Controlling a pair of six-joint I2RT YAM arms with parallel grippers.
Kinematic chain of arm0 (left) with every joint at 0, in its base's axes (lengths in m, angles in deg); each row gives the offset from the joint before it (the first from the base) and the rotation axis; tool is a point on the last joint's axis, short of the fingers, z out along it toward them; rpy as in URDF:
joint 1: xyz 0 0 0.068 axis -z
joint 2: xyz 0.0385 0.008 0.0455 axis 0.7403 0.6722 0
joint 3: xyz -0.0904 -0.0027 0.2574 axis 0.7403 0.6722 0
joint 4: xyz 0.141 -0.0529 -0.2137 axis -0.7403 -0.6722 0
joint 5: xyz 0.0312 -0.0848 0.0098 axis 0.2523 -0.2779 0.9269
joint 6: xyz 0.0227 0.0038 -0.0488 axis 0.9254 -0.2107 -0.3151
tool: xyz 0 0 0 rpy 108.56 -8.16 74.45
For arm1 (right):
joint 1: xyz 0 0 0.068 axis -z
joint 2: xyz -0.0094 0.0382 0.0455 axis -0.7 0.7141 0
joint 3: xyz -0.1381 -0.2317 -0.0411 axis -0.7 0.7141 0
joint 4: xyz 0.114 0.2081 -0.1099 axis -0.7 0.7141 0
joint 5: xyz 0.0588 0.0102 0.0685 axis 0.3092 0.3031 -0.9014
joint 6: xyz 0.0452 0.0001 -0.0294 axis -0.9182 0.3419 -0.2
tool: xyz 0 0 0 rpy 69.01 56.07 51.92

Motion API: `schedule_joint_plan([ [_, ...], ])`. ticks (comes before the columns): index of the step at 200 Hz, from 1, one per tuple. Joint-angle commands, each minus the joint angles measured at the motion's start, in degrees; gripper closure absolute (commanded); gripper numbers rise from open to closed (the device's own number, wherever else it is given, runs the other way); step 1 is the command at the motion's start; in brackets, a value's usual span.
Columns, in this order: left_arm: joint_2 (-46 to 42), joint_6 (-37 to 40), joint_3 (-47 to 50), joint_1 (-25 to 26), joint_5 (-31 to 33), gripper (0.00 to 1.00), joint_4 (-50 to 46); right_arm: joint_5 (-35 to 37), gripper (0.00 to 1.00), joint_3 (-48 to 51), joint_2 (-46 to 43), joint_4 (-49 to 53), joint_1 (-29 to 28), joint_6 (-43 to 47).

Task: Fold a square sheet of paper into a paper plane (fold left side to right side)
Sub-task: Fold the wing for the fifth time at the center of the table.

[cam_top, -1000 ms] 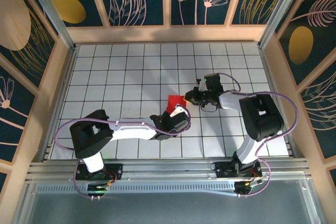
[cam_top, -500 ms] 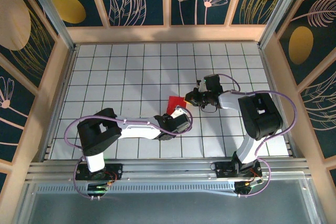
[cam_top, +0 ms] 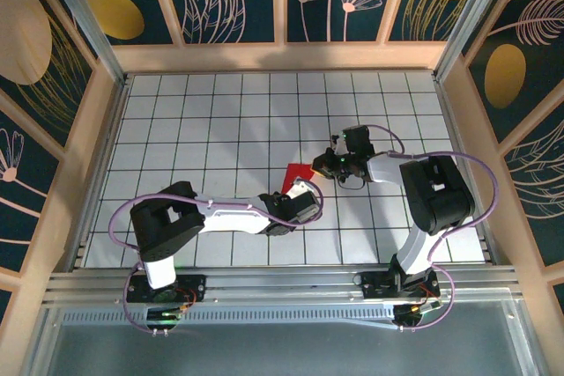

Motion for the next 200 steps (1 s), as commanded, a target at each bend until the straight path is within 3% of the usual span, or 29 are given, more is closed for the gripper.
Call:
schedule_joint_plan([
  [1, 1.4, -0.9, -0.2, 0.1, 0.2, 0.88, 0.8, 2.6, 0.87, -0.3, -3.2, 1.3, 1.8, 1.2],
  [47, 2.6, -0.5, -0.7, 0.1, -0.1, 0.91, 1.8, 8.0, 0.67, 0.4, -8.0, 8.0, 5.2, 5.4],
  [109, 3.4, -0.2, -2.3, -0.5, -2.0, 0.95, 1.1, 9.7, 0.58, 3.3, -14.8, 11.5, 10.2, 9.2],
  [134, 1.8, 0.3, -2.0, -2.9, -8.0, 1.00, 2.2, 8.2, 0.53, 5.4, -17.5, 11.3, 12.4, 11.5],
  [168, -0.4, -0.5, -0.7, -6.7, -23.5, 1.00, 7.8, 5.8, 0.49, 9.8, -21.4, 8.2, 13.6, 12.3],
  [200, 0.0, -2.9, -0.6, -9.5, -31.0, 1.00, 10.1, 3.6, 0.49, 13.3, -23.5, 5.0, 13.5, 12.2],
])
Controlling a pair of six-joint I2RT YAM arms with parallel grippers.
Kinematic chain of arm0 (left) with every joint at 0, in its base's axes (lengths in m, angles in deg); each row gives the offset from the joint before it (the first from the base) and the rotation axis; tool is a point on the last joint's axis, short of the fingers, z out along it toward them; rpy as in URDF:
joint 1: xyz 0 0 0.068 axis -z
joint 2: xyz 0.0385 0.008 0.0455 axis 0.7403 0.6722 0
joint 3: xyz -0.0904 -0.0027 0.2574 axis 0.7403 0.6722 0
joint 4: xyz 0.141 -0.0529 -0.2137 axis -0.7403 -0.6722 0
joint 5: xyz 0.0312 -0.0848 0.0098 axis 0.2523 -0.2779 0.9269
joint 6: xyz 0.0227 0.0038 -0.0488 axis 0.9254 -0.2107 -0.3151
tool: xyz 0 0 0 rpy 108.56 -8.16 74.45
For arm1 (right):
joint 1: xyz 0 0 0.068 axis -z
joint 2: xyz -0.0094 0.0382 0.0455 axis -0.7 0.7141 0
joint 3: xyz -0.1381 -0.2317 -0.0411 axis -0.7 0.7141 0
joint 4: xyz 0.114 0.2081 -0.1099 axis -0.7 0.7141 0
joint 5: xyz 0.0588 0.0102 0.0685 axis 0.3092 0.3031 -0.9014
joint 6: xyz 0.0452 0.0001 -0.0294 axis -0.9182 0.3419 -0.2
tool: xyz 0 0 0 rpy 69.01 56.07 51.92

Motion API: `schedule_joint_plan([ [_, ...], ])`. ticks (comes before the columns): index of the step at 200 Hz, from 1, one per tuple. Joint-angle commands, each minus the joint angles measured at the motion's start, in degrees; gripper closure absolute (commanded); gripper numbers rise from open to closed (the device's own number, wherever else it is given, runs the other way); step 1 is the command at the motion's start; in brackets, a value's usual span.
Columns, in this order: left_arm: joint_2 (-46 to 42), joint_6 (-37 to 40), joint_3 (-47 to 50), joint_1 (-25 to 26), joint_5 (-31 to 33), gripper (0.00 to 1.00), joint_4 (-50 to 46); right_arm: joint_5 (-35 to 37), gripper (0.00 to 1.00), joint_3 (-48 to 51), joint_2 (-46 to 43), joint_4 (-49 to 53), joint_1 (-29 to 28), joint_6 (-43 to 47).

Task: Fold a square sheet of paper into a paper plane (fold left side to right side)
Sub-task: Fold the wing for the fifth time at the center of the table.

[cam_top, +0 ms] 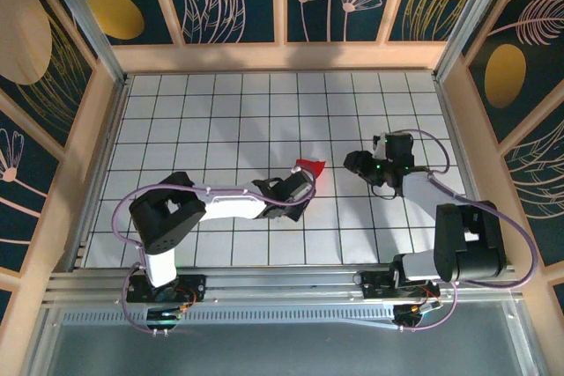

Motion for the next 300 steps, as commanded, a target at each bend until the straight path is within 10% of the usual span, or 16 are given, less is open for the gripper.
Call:
schedule_joint_plan([
  [1, -1.0, -2.4, 0.6, -1.6, -9.8, 1.00, 3.6, -2.7, 0.49, 2.3, -1.9, -3.8, 0.1, 1.4],
  [167, 0.1, -21.7, 12.1, -11.9, -34.7, 1.00, 27.3, -7.4, 0.46, 10.0, 4.1, -24.7, -8.8, -7.9],
  [300, 1.9, -31.7, 15.3, -14.2, -40.9, 1.00, 39.3, -5.1, 0.56, 10.1, 9.3, -32.9, -11.5, -10.9],
])
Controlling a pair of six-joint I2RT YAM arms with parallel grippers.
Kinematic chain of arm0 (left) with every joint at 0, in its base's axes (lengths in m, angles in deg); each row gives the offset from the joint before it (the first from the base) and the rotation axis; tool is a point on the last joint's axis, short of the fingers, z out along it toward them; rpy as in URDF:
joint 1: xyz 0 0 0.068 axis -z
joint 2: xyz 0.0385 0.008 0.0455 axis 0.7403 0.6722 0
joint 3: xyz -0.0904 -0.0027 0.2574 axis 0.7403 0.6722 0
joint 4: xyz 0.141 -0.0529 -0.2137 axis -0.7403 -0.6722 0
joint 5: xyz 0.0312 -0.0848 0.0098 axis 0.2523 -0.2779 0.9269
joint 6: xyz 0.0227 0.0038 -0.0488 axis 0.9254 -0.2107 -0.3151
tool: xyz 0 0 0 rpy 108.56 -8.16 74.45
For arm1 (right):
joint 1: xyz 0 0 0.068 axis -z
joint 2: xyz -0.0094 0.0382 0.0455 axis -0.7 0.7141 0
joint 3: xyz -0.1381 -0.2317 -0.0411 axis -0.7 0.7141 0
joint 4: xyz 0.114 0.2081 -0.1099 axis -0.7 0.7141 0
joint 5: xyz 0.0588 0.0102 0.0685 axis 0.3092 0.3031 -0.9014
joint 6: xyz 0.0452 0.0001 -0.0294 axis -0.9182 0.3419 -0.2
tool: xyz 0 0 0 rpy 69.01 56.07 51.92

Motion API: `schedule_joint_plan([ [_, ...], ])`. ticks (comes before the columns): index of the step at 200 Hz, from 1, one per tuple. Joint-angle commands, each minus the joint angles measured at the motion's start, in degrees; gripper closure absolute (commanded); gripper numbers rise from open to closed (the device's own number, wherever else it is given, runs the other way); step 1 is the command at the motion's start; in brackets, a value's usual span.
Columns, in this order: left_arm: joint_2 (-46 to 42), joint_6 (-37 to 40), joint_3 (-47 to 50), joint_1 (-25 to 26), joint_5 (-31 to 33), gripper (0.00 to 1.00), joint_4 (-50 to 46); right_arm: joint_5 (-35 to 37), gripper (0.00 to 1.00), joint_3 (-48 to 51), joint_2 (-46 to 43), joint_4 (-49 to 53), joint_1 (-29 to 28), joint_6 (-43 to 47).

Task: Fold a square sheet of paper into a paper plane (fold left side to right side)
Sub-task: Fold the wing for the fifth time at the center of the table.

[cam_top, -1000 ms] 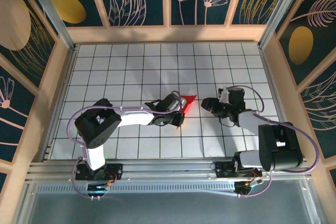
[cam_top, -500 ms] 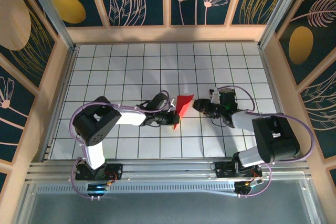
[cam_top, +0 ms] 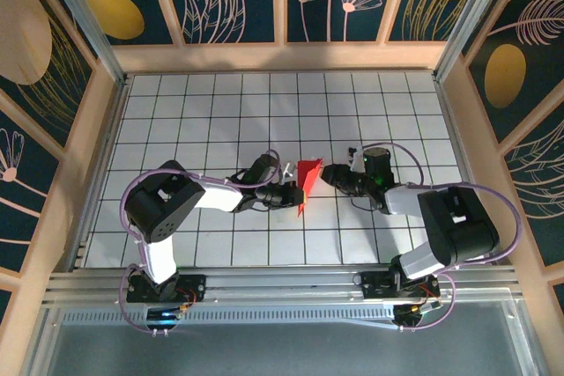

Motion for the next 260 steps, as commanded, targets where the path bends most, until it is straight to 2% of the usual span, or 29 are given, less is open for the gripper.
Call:
schedule_joint_plan([
  [1, 1.0, -3.6, 1.4, -0.7, -2.1, 1.00, 5.9, 1.4, 0.56, -0.1, 1.6, -3.4, -0.8, -1.3],
  [122, 2.9, -7.3, 2.1, -0.8, -3.5, 1.00, 10.7, 2.7, 0.57, -5.1, 8.7, -5.7, -1.6, -1.9],
  [260, 3.3, -8.3, 2.6, -0.8, -2.9, 1.00, 12.5, 4.6, 0.61, -10.8, 13.7, -0.2, -3.6, 0.0],
])
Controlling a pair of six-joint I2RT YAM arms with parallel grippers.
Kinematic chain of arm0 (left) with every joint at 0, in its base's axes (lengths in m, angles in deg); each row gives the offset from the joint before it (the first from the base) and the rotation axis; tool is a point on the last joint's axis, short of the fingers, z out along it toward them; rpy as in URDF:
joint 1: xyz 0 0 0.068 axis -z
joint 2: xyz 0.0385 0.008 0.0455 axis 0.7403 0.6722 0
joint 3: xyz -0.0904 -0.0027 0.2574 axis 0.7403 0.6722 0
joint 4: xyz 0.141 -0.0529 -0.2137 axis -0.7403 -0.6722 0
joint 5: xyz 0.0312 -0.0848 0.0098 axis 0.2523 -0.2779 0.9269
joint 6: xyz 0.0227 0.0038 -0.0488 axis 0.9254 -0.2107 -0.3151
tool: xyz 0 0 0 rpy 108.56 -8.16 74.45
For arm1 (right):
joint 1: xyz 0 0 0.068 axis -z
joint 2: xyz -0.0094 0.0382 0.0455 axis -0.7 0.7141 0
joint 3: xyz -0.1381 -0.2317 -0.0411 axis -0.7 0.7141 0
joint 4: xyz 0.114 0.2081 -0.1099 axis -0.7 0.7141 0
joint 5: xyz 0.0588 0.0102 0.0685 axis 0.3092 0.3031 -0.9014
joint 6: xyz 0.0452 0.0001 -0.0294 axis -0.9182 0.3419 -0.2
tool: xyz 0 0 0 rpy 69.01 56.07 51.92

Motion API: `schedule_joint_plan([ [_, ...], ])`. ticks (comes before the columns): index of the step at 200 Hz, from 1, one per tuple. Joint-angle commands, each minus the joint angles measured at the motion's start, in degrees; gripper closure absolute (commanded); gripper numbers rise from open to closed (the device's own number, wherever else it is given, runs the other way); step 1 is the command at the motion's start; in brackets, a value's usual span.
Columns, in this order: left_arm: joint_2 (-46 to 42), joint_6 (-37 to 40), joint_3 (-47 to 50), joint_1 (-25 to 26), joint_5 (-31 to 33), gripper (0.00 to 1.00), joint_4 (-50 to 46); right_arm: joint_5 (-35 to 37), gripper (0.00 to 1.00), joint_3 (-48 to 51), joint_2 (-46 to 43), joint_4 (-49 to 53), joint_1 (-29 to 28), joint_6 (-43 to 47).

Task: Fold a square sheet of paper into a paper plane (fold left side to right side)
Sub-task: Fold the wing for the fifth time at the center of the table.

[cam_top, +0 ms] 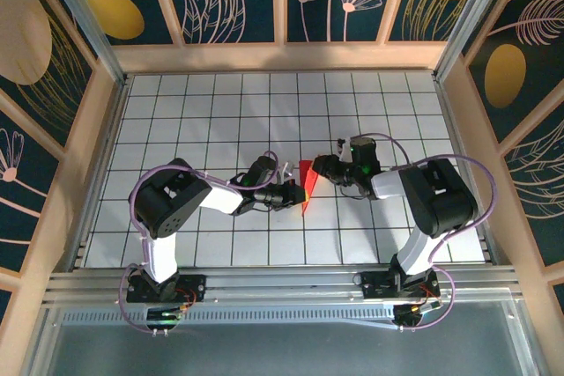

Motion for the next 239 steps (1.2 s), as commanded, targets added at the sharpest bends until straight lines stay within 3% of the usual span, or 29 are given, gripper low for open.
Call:
schedule_joint_plan([
  [1, 0.5, -0.6, 0.8, -0.4, -0.7, 1.00, 2.8, 1.4, 0.61, -1.6, 1.2, 2.3, -0.8, 1.2],
  [99, 0.1, -6.2, 3.7, -0.4, -0.7, 1.00, 10.4, 1.9, 0.51, 4.0, -6.9, 2.3, 2.6, 2.0],
  [168, 1.1, -8.9, 5.2, -0.4, -1.2, 1.00, 14.4, -1.2, 0.58, 4.1, -4.6, -0.1, 1.7, 1.6],
  [239, 1.8, -9.4, 5.1, -0.4, -1.6, 1.00, 14.9, -1.0, 0.59, 0.8, -1.4, 0.0, 0.0, 1.5],
])
